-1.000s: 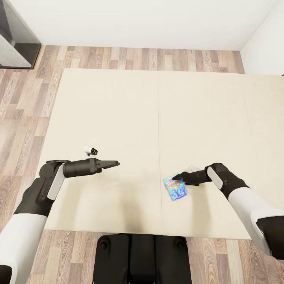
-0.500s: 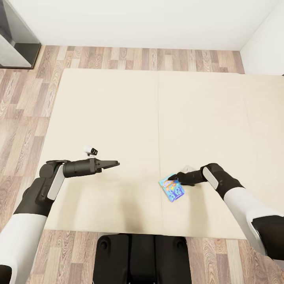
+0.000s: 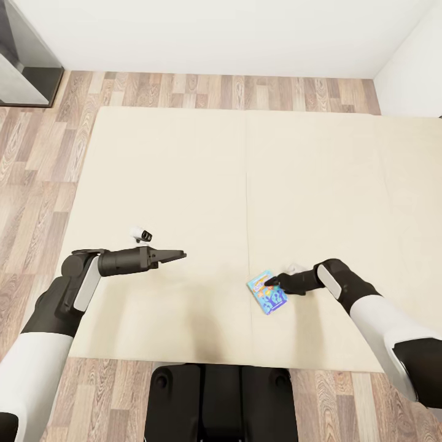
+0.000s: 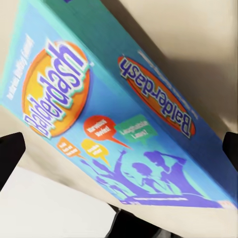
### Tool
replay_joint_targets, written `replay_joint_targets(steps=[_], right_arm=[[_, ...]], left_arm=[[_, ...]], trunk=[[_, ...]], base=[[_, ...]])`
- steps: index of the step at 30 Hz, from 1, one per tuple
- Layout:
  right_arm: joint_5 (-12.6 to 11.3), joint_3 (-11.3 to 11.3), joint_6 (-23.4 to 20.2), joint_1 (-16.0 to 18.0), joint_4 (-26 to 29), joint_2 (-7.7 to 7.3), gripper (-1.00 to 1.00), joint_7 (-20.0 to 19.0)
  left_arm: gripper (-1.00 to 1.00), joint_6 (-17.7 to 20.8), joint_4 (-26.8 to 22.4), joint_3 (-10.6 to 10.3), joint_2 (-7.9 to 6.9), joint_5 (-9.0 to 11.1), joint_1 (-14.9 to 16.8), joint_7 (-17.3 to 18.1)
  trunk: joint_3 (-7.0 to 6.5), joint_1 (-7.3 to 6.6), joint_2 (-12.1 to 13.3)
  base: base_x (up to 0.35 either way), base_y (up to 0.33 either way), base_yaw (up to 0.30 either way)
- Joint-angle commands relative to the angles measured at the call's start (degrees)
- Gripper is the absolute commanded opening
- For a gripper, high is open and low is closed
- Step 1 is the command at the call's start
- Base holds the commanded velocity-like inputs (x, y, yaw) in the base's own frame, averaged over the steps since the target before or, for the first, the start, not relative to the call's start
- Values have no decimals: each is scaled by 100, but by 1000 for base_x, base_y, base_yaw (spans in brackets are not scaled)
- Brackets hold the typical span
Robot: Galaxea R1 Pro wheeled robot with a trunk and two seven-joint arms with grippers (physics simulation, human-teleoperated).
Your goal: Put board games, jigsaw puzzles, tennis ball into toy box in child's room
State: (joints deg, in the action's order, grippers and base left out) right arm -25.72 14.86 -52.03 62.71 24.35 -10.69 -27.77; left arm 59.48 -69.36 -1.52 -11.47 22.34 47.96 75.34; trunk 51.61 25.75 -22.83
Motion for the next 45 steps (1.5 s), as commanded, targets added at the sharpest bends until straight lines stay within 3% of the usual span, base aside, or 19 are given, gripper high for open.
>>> replay_joint_targets(steps=[1, 5, 12, 15, 19, 24, 45], right_arm=[[31, 26, -6, 2, -1, -7, 100, -46], [30, 67, -14, -6, -12, 9, 100, -48], [17, 410, -26, -13, -93, 51, 100, -56], [10, 443, -26, -13, -100, 63, 100, -61], [1, 458, -21, -13, -106, 89, 100, -67], [6, 458, -18, -13, -110, 229, 100, -81], [5, 440, 24, -5, -54, 358, 100, -88]], left_arm=[[100, 47, 0, -10, -4, 16, 3, 7], [100, 48, -2, -13, -4, 16, 3, 7], [100, 47, -2, -15, -4, 16, 3, 7], [100, 46, -1, -15, -4, 16, 3, 7], [100, 47, 0, -15, -4, 16, 3, 7], [100, 50, -4, -8, -4, 16, 3, 7], [100, 49, -1, -5, -4, 16, 3, 7]], trunk=[[6, 3, -9], [6, 3, -9], [6, 3, -9], [6, 3, -9], [6, 3, -9], [6, 3, -9], [6, 3, -9]], base=[[0, 0, 0], [0, 0, 0], [0, 0, 0], [0, 0, 0], [0, 0, 0], [0, 0, 0], [0, 0, 0]])
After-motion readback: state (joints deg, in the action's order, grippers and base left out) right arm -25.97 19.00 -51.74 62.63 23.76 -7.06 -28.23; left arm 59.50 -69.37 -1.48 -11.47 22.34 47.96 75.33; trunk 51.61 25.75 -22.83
